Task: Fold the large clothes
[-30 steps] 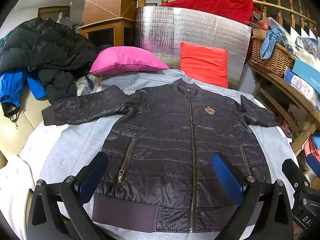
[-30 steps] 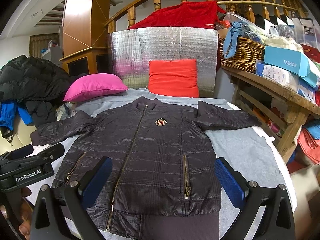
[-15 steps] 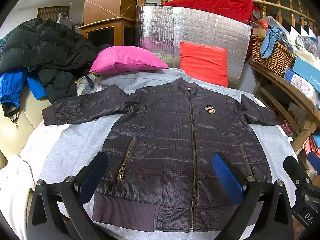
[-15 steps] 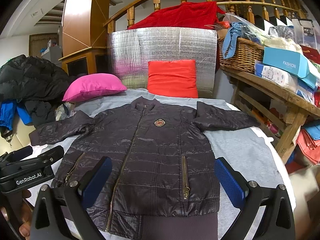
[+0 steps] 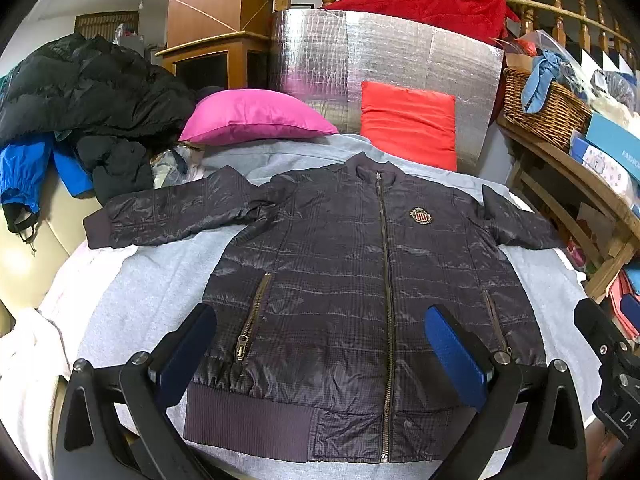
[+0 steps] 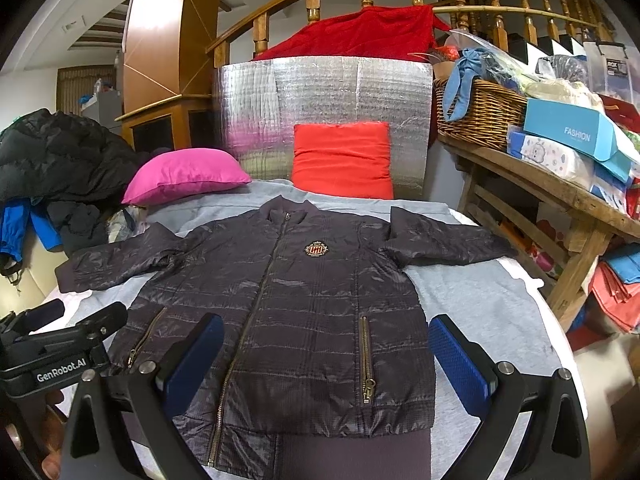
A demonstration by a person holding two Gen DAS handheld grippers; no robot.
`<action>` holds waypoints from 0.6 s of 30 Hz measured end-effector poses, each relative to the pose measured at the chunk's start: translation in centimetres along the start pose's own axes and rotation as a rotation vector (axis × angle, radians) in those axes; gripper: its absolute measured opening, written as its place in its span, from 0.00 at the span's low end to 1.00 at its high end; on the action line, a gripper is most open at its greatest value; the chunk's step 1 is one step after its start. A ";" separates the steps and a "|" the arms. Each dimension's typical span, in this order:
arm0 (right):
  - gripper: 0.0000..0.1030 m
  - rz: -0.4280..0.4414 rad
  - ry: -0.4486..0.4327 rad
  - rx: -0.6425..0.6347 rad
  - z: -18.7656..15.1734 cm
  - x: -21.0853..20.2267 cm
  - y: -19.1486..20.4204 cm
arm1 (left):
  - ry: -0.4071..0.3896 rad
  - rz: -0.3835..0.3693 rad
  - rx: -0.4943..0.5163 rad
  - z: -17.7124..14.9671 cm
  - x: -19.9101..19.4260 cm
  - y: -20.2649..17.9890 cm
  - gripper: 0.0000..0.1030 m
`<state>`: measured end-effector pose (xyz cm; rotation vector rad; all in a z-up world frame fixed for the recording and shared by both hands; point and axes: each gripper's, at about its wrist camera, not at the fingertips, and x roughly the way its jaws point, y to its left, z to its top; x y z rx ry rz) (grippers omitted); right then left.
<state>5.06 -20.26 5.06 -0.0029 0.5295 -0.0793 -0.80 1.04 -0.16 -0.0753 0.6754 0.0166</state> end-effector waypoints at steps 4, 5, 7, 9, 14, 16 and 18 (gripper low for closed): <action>1.00 0.001 0.000 0.003 0.1 0.0 -0.2 | 0.001 0.001 0.008 0.0 0.1 -0.2 1.00; 1.00 0.002 0.000 0.005 0.1 0.1 -0.2 | 0.002 0.002 0.009 0.0 0.1 -0.3 1.00; 1.00 0.000 -0.001 0.006 0.1 0.1 -0.3 | 0.003 0.002 0.012 -0.1 0.1 -0.3 1.00; 1.00 0.001 0.000 0.009 0.1 0.1 -0.4 | 0.003 0.002 0.014 -0.1 0.1 -0.4 1.00; 1.00 0.001 0.002 0.013 0.1 0.1 -0.6 | 0.007 0.004 0.022 -0.1 0.3 -0.7 1.00; 1.00 0.001 0.005 0.016 0.0 0.2 -0.6 | 0.006 0.004 0.023 -0.1 0.3 -0.7 1.00; 1.00 0.002 0.010 0.015 -0.1 0.3 -0.7 | 0.008 0.004 0.024 -0.1 0.4 -0.7 1.00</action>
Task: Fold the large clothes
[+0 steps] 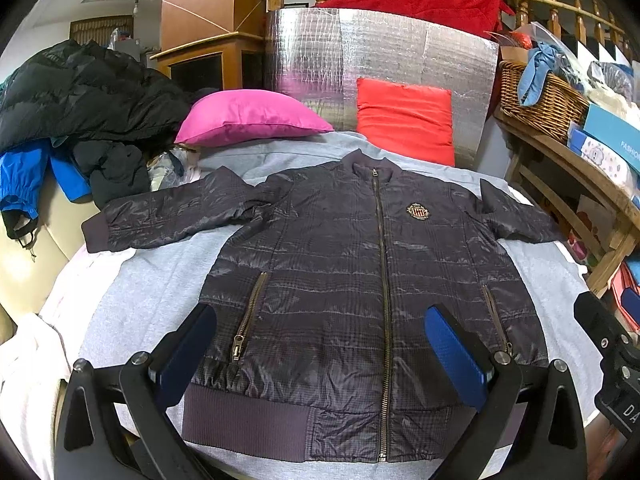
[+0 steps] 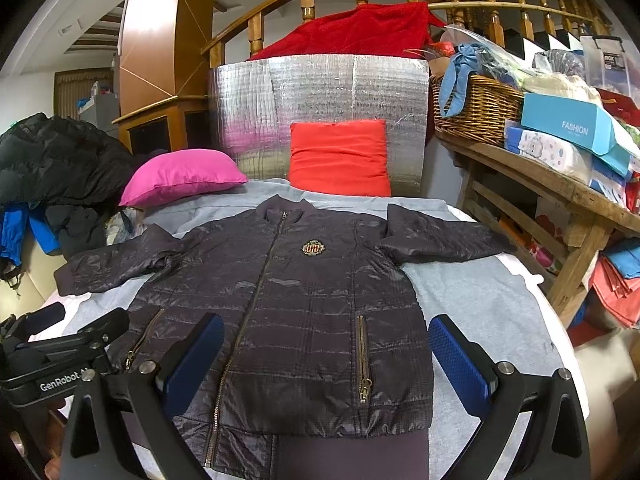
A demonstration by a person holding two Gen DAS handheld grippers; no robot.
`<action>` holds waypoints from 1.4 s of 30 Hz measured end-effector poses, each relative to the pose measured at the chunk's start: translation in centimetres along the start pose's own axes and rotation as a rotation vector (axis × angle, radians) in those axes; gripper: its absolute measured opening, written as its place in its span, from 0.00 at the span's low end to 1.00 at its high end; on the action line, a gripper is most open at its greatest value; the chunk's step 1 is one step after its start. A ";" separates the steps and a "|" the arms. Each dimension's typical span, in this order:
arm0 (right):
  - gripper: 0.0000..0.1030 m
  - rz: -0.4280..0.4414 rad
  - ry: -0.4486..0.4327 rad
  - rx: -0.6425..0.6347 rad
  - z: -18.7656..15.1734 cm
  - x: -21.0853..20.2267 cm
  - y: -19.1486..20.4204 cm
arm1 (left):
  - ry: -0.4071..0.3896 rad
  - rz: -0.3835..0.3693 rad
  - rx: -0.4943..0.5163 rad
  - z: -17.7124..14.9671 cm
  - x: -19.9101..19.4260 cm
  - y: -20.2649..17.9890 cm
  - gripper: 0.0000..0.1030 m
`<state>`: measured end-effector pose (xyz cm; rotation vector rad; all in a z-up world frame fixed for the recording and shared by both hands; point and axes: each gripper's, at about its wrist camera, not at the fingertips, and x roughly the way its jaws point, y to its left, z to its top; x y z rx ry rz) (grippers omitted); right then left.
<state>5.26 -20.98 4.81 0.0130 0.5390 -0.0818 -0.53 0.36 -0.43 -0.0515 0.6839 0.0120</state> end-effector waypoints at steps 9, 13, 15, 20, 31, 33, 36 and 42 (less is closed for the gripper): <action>1.00 0.033 0.042 0.015 -0.4 1.3 -0.8 | 0.024 0.012 0.015 -0.4 1.8 0.2 1.00; 1.00 0.112 0.140 0.077 -2.1 3.5 -3.4 | 0.086 0.067 0.031 -2.2 5.8 1.4 1.00; 1.00 0.166 0.200 0.145 -3.7 4.8 -5.9 | 0.139 0.096 0.034 -3.3 8.2 2.0 1.00; 1.00 0.220 0.265 0.371 -6.6 7.3 -13.2 | 0.187 0.131 0.062 -4.6 12.2 1.6 1.00; 0.98 0.298 0.183 0.885 -2.4 20.1 -30.0 | 0.127 0.067 0.082 -1.3 17.9 -2.1 1.00; 0.98 0.277 0.167 0.958 -1.4 23.6 -32.8 | 0.166 0.070 0.088 -1.9 20.0 -2.1 1.00; 0.88 0.230 0.174 1.054 -0.9 28.9 -36.1 | 0.206 0.033 0.044 -2.6 21.4 -1.3 1.00; 0.78 0.176 0.161 1.164 0.5 36.2 -40.2 | 0.162 0.047 0.048 -3.1 20.9 -1.3 1.00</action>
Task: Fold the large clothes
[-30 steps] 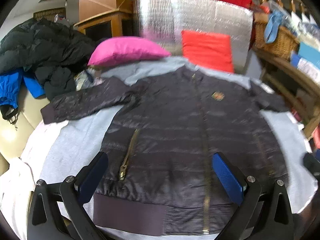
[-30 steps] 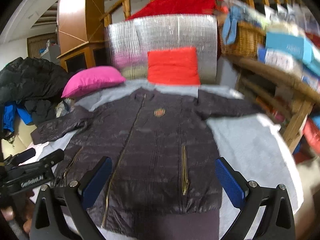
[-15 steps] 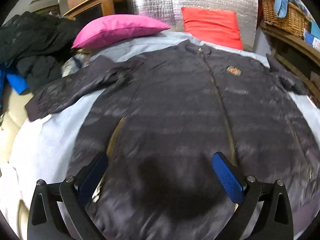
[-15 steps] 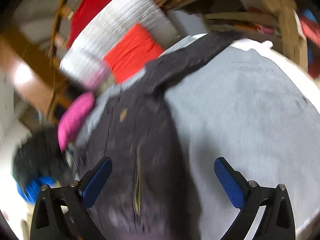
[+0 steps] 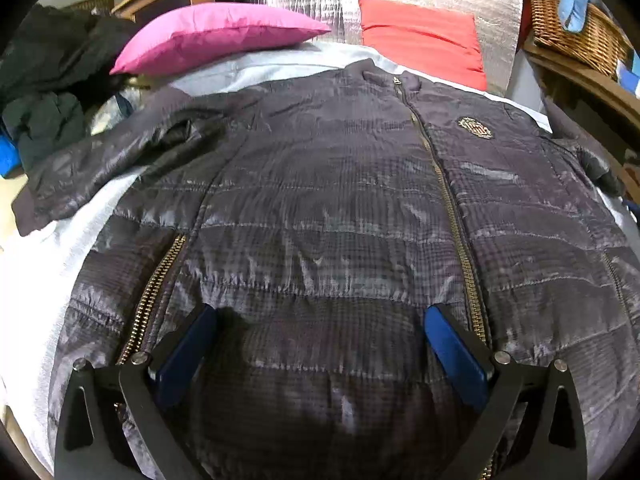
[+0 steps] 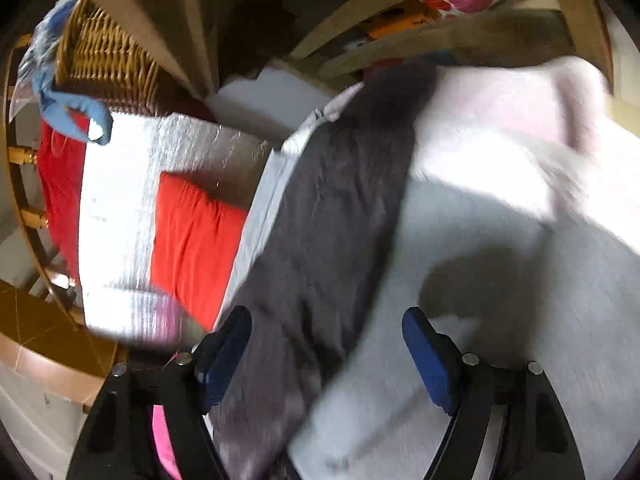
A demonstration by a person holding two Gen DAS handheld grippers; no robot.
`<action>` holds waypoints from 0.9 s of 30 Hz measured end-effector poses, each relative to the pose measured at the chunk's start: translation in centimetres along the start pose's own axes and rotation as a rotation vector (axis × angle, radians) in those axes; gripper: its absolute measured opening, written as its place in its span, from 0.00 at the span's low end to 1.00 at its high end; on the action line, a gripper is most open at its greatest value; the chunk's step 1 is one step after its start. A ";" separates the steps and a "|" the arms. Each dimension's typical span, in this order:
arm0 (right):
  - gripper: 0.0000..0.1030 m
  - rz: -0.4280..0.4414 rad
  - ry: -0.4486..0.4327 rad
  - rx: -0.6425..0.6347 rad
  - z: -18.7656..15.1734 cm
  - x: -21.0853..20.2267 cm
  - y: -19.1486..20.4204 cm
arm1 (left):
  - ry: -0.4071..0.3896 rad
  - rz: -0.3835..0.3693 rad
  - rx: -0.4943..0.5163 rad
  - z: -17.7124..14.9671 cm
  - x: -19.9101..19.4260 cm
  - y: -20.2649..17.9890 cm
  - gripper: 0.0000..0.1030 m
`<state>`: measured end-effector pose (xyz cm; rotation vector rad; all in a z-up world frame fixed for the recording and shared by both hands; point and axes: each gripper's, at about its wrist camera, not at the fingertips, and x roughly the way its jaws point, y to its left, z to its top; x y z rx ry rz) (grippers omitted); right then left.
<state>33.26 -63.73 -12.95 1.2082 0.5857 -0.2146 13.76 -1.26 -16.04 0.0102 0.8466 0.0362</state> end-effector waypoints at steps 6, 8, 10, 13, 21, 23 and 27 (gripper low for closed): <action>0.29 -0.209 0.008 -0.049 3.1 4.6 1.6 | -0.002 -0.030 -0.024 -0.1 0.2 0.4 1.00; 0.14 -0.282 -0.001 -0.163 3.2 4.7 4.0 | -0.006 -0.036 -0.027 -0.1 0.4 0.4 1.00; 0.14 -0.306 -0.055 -0.368 1.9 3.8 9.4 | -0.010 -0.043 -0.034 -0.1 0.5 0.5 1.00; 0.13 -0.250 -0.099 -0.574 -1.3 2.2 17.1 | -0.013 -0.047 -0.039 -0.2 0.3 0.5 1.00; 0.22 0.079 0.047 -1.136 -24.2 1.8 35.2 | -0.012 -0.054 -0.045 -0.2 0.0 0.6 1.00; 0.98 0.062 0.247 -1.240 -31.3 5.2 34.8 | -0.012 -0.055 -0.046 -0.2 0.0 0.6 1.00; 1.00 0.002 0.385 -1.258 -37.4 7.7 30.0 | -0.014 -0.062 -0.052 -0.2 0.0 0.7 1.00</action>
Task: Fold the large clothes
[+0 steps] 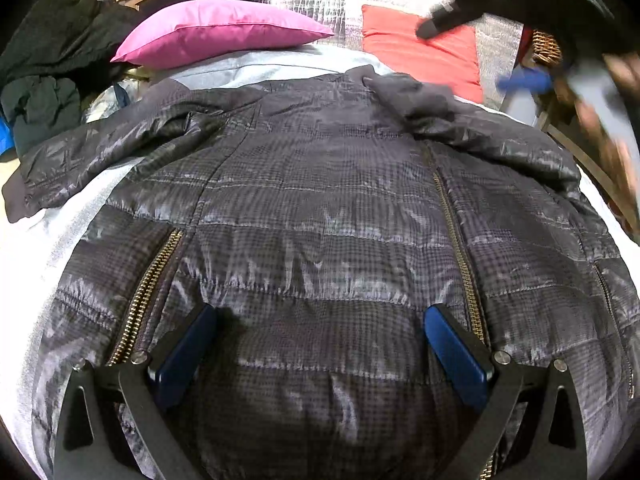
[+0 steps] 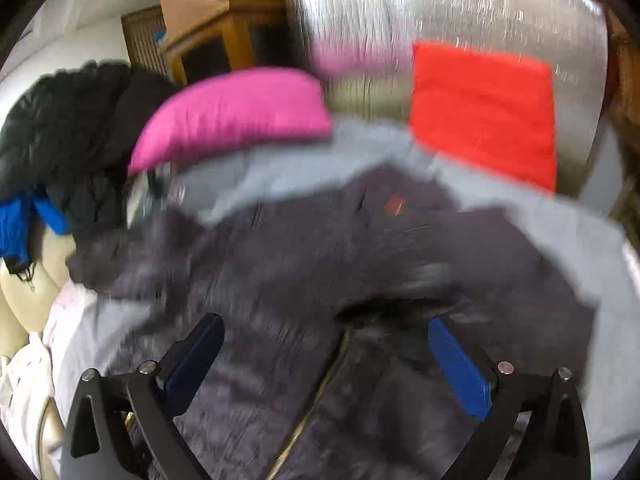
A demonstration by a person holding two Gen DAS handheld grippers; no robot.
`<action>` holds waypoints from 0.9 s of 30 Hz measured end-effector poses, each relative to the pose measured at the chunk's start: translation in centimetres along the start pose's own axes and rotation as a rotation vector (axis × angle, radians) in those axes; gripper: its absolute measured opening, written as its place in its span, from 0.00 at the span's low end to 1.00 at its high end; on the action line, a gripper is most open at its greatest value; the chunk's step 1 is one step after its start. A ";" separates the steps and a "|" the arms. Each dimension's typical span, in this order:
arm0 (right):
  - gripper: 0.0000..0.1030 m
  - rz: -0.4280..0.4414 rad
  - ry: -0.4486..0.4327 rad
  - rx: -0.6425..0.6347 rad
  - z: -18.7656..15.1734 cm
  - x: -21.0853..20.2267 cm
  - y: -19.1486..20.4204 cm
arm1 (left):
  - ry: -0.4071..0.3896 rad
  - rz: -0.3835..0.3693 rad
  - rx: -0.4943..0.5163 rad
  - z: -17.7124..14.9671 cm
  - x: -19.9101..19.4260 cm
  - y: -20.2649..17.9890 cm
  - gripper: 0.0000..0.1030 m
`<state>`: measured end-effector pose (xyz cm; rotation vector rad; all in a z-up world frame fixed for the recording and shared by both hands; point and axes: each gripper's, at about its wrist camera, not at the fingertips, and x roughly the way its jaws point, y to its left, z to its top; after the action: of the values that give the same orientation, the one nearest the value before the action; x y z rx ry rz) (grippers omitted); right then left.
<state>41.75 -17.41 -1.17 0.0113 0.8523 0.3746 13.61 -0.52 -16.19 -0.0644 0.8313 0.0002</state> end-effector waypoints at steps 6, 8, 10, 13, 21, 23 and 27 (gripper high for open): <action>1.00 0.058 -0.075 0.235 -6.9 -3.8 -4.5 | 0.001 0.009 0.005 0.1 0.2 0.2 1.00; 1.00 0.050 -0.112 0.303 -9.3 -5.6 -6.6 | 0.000 0.010 0.006 0.0 0.2 0.2 1.00; 1.00 0.050 -0.135 0.381 -11.5 -6.8 -8.7 | 0.003 0.017 0.011 0.0 0.2 0.1 1.00; 1.00 0.084 -0.161 0.464 -12.9 -7.4 -10.8 | 0.006 0.030 0.019 0.1 0.3 0.0 1.00; 1.00 0.291 -0.316 0.667 -8.6 -5.8 -18.3 | 0.012 0.042 0.024 0.1 0.3 0.1 1.00; 1.00 0.283 -0.262 0.757 -9.6 -2.6 -20.5 | 0.030 0.052 0.024 0.3 0.2 0.1 1.00; 1.00 0.330 -0.327 0.762 -11.3 -1.0 -21.1 | 0.131 0.065 0.070 2.4 -1.1 -0.8 1.00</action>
<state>39.56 -39.05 -11.27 0.9050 0.6240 0.3240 14.66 -1.21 -13.74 0.0288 0.9635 0.0279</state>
